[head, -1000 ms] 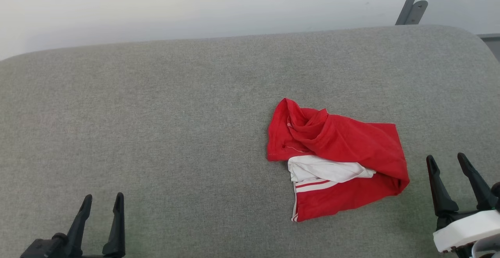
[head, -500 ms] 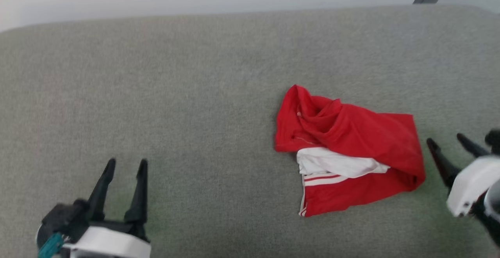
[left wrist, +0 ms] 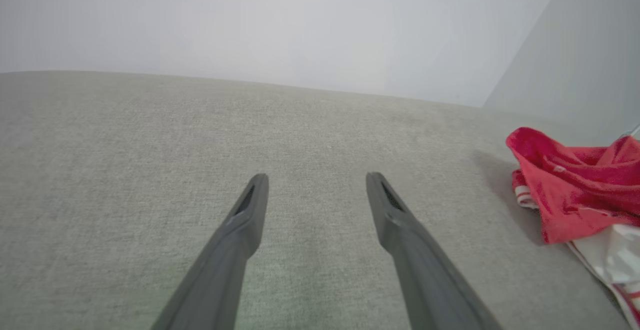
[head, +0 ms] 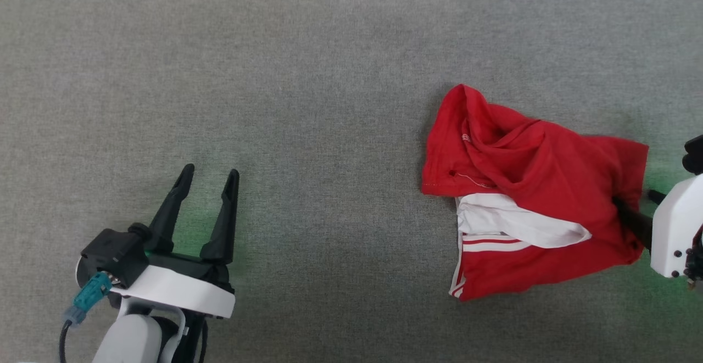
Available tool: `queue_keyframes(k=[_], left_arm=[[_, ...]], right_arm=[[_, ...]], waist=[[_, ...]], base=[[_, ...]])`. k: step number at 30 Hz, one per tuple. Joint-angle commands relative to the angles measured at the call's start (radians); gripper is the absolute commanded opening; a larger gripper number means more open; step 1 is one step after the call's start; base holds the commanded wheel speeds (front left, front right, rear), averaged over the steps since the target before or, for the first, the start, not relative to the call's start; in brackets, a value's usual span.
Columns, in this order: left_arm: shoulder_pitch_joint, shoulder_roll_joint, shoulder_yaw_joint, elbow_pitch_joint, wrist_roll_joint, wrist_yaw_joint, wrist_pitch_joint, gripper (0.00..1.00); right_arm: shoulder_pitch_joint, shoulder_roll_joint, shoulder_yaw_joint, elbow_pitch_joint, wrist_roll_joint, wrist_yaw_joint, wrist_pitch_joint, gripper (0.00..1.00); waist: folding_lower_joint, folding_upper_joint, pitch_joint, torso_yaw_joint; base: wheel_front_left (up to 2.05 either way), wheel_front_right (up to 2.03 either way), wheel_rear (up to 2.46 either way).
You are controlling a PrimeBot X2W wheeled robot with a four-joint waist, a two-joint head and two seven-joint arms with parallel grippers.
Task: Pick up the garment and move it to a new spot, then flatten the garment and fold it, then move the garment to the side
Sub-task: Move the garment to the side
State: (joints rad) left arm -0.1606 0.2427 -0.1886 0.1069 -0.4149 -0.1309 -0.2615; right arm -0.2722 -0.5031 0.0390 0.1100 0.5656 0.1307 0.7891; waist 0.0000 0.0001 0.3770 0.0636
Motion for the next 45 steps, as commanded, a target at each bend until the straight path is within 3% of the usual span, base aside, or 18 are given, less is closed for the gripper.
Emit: queue_keyframes(k=[1,2,3,4,10,15,20,25,29,41,42,43,44,45], left_arm=[[-0.018,0.007,0.003,0.002,-0.004,0.001,-0.005,1.0],[-0.025,0.011,0.004,0.001,-0.003,0.001,-0.005,1.0],[-0.025,0.011,0.004,0.001,-0.003,0.001,-0.005,1.0],[-0.03,0.015,0.006,-0.001,0.0,0.001,-0.005,1.0],[-0.051,0.047,0.002,-0.023,0.014,0.001,-0.005,1.0],[-0.096,0.078,-0.034,-0.052,0.016,0.001,-0.005,1.0],[-0.183,0.131,-0.092,-0.079,0.015,0.001,-0.005,1.0],[-0.294,0.191,-0.149,-0.094,0.018,0.001,-0.005,1.0],[-0.383,0.226,-0.173,-0.106,0.005,0.001,-0.005,1.0],[-0.427,0.249,-0.155,-0.115,-0.004,0.001,-0.005,1.0],[-0.423,0.245,-0.152,-0.113,-0.003,0.001,-0.005,1.0],[-0.417,0.241,-0.149,-0.111,-0.003,0.001,-0.005,1.0],[-0.409,0.235,-0.146,-0.109,-0.002,0.001,-0.005,1.0],[-0.402,0.226,-0.141,-0.106,-0.001,0.001,-0.005,1.0]], right_arm=[[0.03,0.046,0.039,0.022,0.007,0.0,0.03,0.34],[0.032,0.054,0.04,0.019,0.008,0.0,0.027,0.11],[0.032,0.054,0.04,0.019,0.008,0.0,0.027,0.11],[0.031,0.06,0.034,0.017,0.007,0.0,0.021,0.0],[-0.009,0.062,-0.042,-0.009,-0.003,-0.003,-0.065,0.0],[-0.032,0.044,-0.184,-0.034,-0.008,-0.002,-0.169,0.0],[-0.046,-0.017,-0.34,-0.006,-0.055,-0.001,-0.242,0.0],[-0.101,-0.039,-0.472,0.087,-0.128,-0.001,-0.333,0.0],[-0.207,0.002,-0.533,0.208,-0.211,-0.001,-0.467,0.0],[-0.466,0.087,-0.697,0.523,-0.537,-0.001,-0.689,0.0],[-0.476,0.092,-0.704,0.539,-0.552,-0.001,-0.701,0.11],[-0.481,0.092,-0.711,0.553,-0.572,-0.001,-0.716,0.72],[-0.485,0.092,-0.71,0.562,-0.589,-0.001,-0.732,0.72],[-0.488,0.092,-0.706,0.568,-0.602,-0.001,-0.75,1.0]], waist=[[0.0,-0.0001,0.02,0.006],[0.0,-0.0001,0.022,0.002],[0.0,-0.0001,0.022,0.002],[0.0,-0.0001,0.025,-0.004],[0.0,-0.0001,0.038,-0.067],[0.0,-0.0001,0.07,-0.136],[0.0,-0.0001,0.129,-0.193],[0.0,-0.0001,0.202,-0.223],[0.0,-0.0001,0.259,-0.233],[0.0,-0.0001,0.302,-0.211],[0.0,-0.0001,0.296,-0.208],[0.0,-0.0001,0.287,-0.206],[0.0,-0.0001,0.277,-0.203],[0.0,-0.0001,0.264,-0.199]], base=[[0.0,0.0,0.0],[0.0,0.0,0.0],[0.0,0.0,0.0],[0.0,0.0,0.0],[0.0,0.0,0.0],[0.0,0.0,0.0],[0.0,0.0,0.0],[0.0,0.0,0.0],[0.0,0.0,0.0],[0.0,0.0,0.0],[0.0,0.0,0.0],[0.0,0.0,0.0],[0.0,0.0,0.0],[0.0,0.0,0.0]])
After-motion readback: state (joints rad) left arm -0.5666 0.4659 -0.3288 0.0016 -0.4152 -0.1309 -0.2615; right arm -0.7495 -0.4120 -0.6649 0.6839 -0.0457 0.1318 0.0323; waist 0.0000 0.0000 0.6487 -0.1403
